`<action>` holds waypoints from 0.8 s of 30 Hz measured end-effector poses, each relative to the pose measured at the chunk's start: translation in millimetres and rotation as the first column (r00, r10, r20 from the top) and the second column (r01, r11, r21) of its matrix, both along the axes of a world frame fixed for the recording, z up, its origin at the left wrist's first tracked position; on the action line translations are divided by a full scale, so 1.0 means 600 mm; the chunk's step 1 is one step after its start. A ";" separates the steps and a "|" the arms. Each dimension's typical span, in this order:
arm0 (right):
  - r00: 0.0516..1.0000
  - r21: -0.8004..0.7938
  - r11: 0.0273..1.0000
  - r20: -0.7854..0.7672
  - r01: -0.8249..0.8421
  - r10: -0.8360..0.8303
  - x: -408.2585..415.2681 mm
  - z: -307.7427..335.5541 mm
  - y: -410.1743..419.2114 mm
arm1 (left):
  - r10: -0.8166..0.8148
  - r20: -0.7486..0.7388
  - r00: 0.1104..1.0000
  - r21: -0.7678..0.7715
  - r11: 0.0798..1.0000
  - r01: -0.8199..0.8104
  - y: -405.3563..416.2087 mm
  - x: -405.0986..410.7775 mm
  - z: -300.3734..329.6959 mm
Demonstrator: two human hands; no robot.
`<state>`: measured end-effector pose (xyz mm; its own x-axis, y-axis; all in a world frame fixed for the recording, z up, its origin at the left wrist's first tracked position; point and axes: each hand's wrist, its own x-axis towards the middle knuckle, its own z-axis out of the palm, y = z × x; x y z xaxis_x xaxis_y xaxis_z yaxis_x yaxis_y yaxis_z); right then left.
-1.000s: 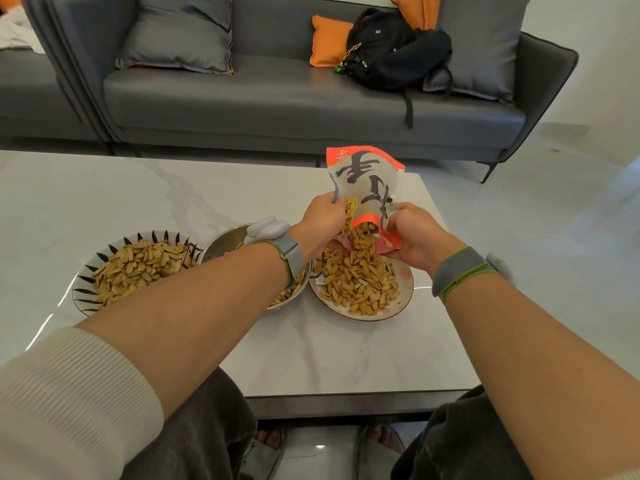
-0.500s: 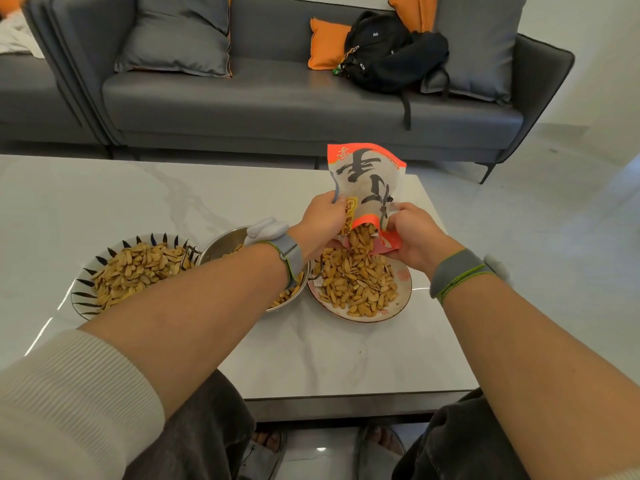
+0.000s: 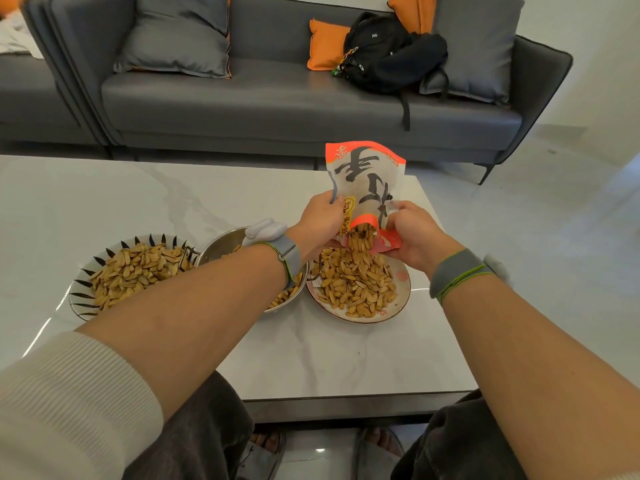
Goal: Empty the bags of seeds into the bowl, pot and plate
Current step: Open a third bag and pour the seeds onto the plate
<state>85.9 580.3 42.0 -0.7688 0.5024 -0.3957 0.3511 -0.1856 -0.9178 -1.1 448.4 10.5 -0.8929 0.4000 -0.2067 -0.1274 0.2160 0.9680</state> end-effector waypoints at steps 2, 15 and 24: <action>1.000 -0.013 1.000 -0.015 0.015 -0.015 -0.001 0.003 0.004 | 0.004 -0.005 1.000 0.011 1.000 -0.004 -0.001 0.000 0.003; 1.000 -0.009 1.000 -0.025 0.002 -0.002 -0.002 0.003 0.003 | -0.007 -0.025 1.000 0.019 1.000 0.007 -0.002 0.000 0.001; 0.999 -0.011 1.000 -0.034 0.015 -0.015 -0.004 0.003 0.007 | 0.000 -0.083 0.997 0.003 1.000 0.001 -0.001 -0.005 -0.001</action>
